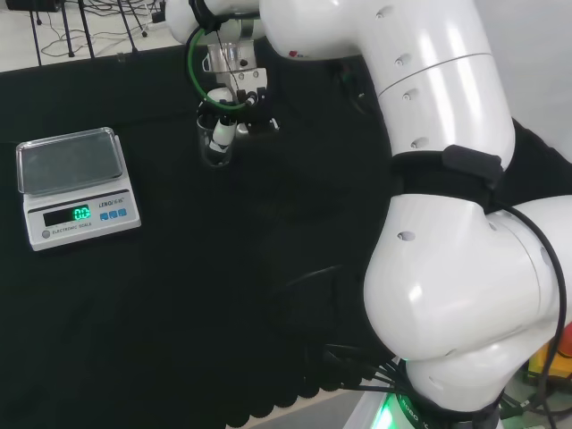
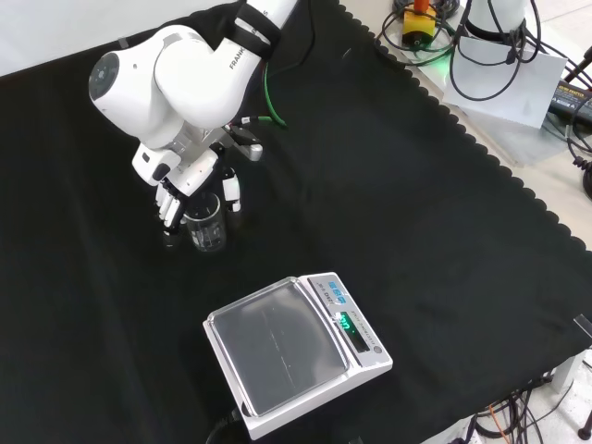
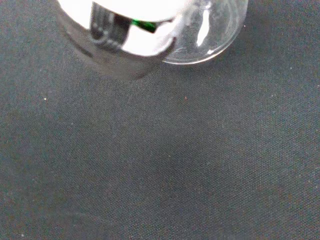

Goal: Pick up the beaker.

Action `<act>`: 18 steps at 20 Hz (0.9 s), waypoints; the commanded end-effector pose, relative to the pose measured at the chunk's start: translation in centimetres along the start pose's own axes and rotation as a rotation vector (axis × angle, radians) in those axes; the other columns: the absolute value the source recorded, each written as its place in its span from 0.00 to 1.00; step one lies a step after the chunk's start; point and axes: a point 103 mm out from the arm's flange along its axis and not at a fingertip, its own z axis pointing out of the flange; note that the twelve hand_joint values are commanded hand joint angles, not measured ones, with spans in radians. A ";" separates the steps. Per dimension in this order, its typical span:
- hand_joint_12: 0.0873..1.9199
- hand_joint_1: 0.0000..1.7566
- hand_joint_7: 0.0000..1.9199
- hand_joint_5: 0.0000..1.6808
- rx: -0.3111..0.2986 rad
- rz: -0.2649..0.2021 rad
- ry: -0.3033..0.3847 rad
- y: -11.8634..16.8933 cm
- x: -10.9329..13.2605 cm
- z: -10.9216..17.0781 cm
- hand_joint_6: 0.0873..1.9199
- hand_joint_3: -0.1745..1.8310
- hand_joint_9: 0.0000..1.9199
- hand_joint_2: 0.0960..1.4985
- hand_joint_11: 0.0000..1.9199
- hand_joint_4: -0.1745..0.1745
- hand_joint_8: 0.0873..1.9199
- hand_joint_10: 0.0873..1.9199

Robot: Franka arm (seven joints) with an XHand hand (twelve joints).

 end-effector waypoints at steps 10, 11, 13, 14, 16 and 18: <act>0.61 0.64 0.31 0.22 -0.051 0.000 0.046 0.1 -0.3 -0.2 0.80 0.48 0.44 0.49 0.45 0.38 0.76 0.58; 0.61 0.64 0.31 0.23 -0.051 0.000 0.047 0.1 -0.3 -0.2 0.80 0.48 0.44 0.49 0.45 0.38 0.77 0.58; 0.60 0.64 0.31 0.23 -0.051 0.000 0.047 0.1 -0.3 -0.2 0.80 0.48 0.44 0.50 0.45 0.37 0.78 0.58; 0.60 0.64 0.31 0.24 -0.051 0.000 0.048 0.1 -0.3 -0.2 0.81 0.48 0.44 0.50 0.46 0.37 0.78 0.59; 0.60 0.64 0.31 0.24 -0.052 -0.002 0.050 0.1 -0.3 -0.4 0.81 0.48 0.44 0.50 0.46 0.36 0.78 0.59; 0.60 0.64 0.32 0.24 -0.061 -0.004 0.050 -0.2 -0.4 -1.1 0.81 0.48 0.44 0.50 0.46 0.36 0.78 0.59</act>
